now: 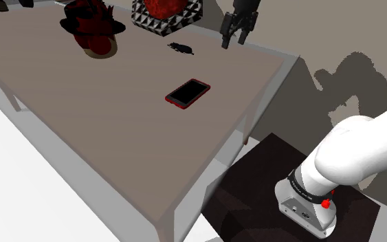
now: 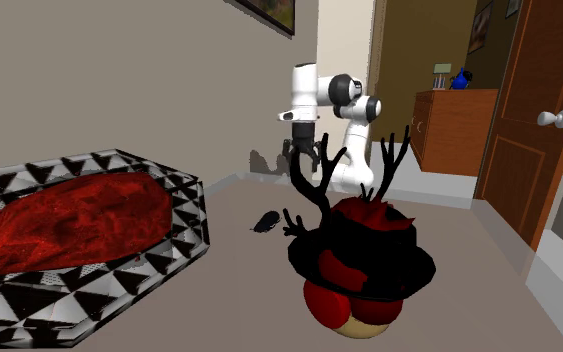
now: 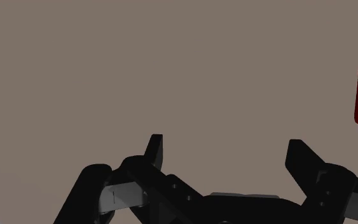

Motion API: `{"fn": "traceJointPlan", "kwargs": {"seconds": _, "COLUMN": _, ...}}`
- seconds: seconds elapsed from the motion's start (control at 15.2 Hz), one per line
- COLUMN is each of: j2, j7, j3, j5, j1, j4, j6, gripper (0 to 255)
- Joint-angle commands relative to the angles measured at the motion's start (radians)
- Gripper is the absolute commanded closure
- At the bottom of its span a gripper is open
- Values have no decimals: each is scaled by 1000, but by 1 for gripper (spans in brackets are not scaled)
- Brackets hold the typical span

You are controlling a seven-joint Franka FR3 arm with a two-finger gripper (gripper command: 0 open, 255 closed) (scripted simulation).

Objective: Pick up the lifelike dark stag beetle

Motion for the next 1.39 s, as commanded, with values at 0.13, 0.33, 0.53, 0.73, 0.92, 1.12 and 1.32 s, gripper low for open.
{"fn": "traceJointPlan", "kwargs": {"seconds": 0.13, "j2": 180, "j7": 2, "j3": 12, "j5": -7, "j1": 7, "j4": 152, "j6": 3, "gripper": 0}}
{"fn": "traceJointPlan", "kwargs": {"seconds": 0.33, "j2": 314, "j7": 4, "j3": 20, "j5": -15, "j1": 13, "j4": 284, "j6": -13, "gripper": 0}}
{"fn": "traceJointPlan", "kwargs": {"seconds": 0.53, "j2": 452, "j7": 6, "j3": 27, "j5": -25, "j1": 19, "j4": 434, "j6": -43, "gripper": 0}}
{"fn": "traceJointPlan", "kwargs": {"seconds": 0.73, "j2": 601, "j7": 8, "j3": 34, "j5": -37, "j1": 27, "j4": 610, "j6": -90, "gripper": 0}}
{"fn": "traceJointPlan", "kwargs": {"seconds": 0.92, "j2": 769, "j7": 10, "j3": 38, "j5": -51, "j1": 38, "j4": 830, "j6": -161, "gripper": 0}}
{"fn": "traceJointPlan", "kwargs": {"seconds": 1.12, "j2": 917, "j7": 10, "j3": 39, "j5": -61, "j1": 48, "j4": 1044, "j6": -240, "gripper": 0}}
{"fn": "traceJointPlan", "kwargs": {"seconds": 1.32, "j2": 893, "j7": 9, "j3": 39, "j5": -60, "j1": 47, "j4": 964, "j6": -184, "gripper": 0}}
